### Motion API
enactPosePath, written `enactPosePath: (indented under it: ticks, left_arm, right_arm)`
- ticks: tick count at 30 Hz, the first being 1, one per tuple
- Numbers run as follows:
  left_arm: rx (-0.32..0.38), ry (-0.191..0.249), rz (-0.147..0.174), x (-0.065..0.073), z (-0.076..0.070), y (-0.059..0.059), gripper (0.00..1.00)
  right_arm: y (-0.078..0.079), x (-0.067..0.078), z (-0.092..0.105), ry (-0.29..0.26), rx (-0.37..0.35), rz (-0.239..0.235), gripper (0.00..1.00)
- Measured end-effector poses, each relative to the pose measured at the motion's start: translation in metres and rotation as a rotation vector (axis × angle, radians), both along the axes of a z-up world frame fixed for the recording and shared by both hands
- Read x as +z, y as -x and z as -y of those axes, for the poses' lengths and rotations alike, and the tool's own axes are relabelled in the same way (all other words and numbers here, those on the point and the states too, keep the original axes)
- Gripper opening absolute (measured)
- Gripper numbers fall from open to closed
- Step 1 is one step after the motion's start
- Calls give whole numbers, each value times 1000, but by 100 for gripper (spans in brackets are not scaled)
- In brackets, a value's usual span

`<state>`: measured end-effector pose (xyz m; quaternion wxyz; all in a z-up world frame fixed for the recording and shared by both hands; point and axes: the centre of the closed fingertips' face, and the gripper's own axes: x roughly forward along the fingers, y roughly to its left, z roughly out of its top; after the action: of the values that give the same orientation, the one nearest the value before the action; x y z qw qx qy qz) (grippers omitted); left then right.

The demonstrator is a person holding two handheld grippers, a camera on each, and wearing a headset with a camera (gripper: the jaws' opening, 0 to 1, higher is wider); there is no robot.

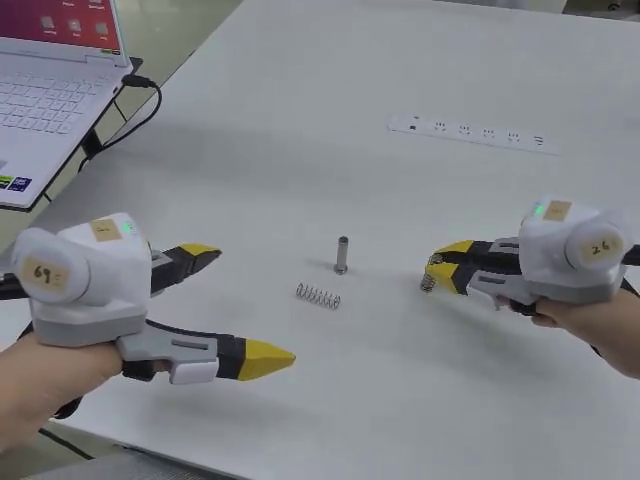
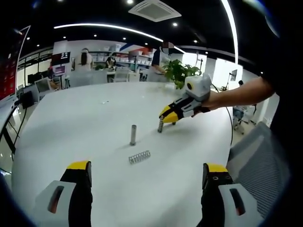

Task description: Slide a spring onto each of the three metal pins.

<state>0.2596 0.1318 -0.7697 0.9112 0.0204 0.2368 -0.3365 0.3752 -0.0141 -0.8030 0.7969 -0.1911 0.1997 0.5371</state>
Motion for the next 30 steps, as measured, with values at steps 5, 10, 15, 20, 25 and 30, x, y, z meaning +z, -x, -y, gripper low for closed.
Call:
enactPosePath:
  ticks: [5, 10, 15, 20, 25, 30]
  left_arm:
    - [-6, 2, 4, 2, 1, -1, 94]
    - [-9, 3, 10, 3, 1, -2, 94]
    - [-28, -19, 10, 4, -2, -6, 94]
    - [-28, -12, 26, 11, -2, -13, 93]
    - [-43, -23, 31, 12, 0, -17, 93]
    - [-49, -22, 32, 13, 3, -19, 93]
  right_arm:
    - [0, -1, 1, 19, 5, 6, 9]
    - [1, 3, 4, 13, -7, 6, 13]
    - [2, 14, 9, -18, -27, 16, 13]
    - [3, 21, 16, -44, -53, 25, 13]
    - [7, 30, 26, -75, -82, 38, 15]
    - [13, 40, 37, -102, -104, 50, 16]
